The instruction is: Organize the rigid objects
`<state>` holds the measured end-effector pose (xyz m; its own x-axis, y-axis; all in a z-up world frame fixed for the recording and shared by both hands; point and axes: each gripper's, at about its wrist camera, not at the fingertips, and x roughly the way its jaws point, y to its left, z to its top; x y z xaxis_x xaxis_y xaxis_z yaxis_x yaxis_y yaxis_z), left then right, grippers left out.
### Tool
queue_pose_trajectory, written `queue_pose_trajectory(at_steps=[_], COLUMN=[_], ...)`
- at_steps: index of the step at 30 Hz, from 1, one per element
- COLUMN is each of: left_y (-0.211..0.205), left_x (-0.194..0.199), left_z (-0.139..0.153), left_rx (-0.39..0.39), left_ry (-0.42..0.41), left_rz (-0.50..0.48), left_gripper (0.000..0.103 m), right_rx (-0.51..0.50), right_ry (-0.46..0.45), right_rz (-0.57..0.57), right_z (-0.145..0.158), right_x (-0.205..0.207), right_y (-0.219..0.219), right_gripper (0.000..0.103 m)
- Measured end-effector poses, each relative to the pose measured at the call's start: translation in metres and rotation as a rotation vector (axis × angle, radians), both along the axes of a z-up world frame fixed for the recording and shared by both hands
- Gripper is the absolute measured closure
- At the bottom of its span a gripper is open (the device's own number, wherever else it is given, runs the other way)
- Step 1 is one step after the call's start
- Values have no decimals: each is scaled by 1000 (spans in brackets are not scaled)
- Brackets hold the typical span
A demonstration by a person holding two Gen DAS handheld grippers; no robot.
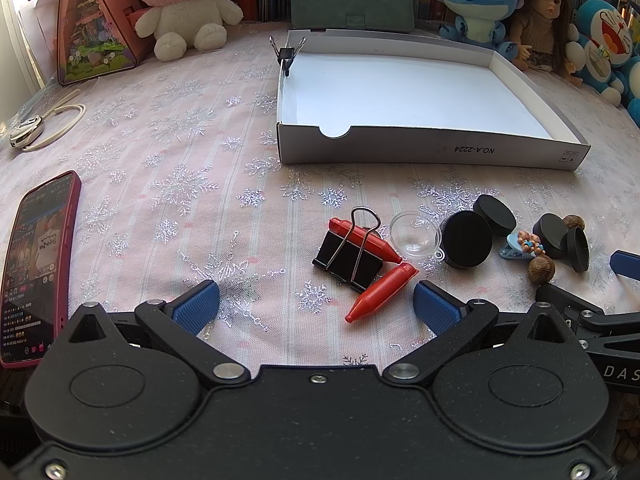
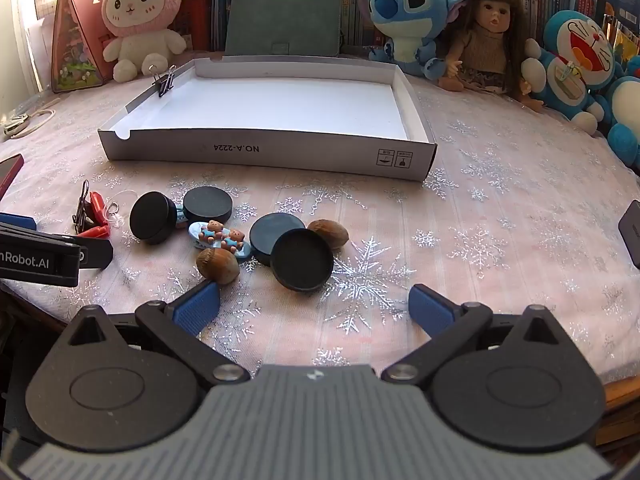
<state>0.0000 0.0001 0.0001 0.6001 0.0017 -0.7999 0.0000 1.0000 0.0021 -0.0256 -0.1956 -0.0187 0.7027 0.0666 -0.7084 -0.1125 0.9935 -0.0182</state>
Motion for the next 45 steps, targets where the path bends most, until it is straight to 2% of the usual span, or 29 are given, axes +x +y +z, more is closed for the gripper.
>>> queue_pose_trajectory(at_steps=[39, 45], left_y=[0, 0], left_x=[0, 0], left_z=[0, 2], left_rx=[1, -1], left_ry=[-2, -8], left_rz=[0, -6], left_gripper=[0, 0], right_rx=[1, -2], right_ry=[-2, 20], right_rz=[0, 1], right_z=[0, -1], right_x=[-1, 1], right_y=[0, -2], right_gripper=[0, 0])
